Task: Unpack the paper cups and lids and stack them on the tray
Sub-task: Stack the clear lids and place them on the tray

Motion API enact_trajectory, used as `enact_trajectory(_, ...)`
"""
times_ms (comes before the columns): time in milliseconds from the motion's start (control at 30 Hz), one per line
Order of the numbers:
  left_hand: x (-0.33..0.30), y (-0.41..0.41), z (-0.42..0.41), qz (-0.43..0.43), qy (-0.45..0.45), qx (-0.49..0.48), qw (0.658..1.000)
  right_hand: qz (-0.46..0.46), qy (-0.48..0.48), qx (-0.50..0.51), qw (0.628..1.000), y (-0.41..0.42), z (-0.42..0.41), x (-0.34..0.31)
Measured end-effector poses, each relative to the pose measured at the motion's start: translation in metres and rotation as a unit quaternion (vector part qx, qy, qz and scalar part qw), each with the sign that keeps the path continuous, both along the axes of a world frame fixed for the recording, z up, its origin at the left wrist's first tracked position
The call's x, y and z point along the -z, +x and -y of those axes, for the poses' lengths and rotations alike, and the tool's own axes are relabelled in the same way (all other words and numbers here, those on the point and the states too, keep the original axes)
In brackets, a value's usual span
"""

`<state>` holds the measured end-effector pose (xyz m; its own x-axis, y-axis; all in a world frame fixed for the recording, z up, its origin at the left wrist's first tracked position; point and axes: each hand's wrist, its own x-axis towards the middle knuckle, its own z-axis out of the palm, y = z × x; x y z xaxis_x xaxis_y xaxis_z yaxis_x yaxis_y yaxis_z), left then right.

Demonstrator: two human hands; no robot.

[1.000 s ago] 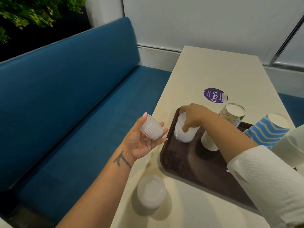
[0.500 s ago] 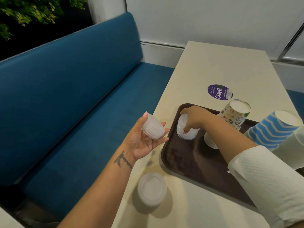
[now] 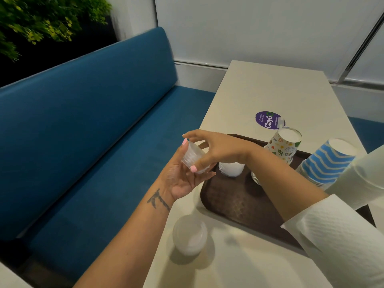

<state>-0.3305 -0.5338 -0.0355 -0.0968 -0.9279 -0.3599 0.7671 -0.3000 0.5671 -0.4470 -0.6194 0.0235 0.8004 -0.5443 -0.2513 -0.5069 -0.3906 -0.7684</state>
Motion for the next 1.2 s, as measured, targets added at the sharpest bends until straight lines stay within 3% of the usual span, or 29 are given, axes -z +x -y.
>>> enact_trajectory(400,-0.002,0.001,-0.009,0.000,-0.010,0.016,1.000,0.028,0.008,0.021,0.999,-0.001,-0.001,-0.001)
enact_trajectory(567,0.001,0.005,-0.010,-0.010,0.035,-0.005,0.999,0.029,-0.046,0.102,0.993,-0.007,0.015,-0.010)
enact_trajectory(700,0.006,0.011,-0.009,-0.019,0.058,-0.027,0.998,-0.108,-0.171,0.147,0.968,-0.020,0.041,-0.003)
enact_trajectory(867,0.010,0.014,-0.005,-0.023,0.065,-0.034,0.997,-0.284,-0.184,0.121,0.933,-0.026,0.061,0.024)
enact_trajectory(1200,0.015,0.013,0.000,-0.036,0.060,-0.025,0.997,-0.305,-0.185,0.104,0.928,-0.026,0.063,0.044)
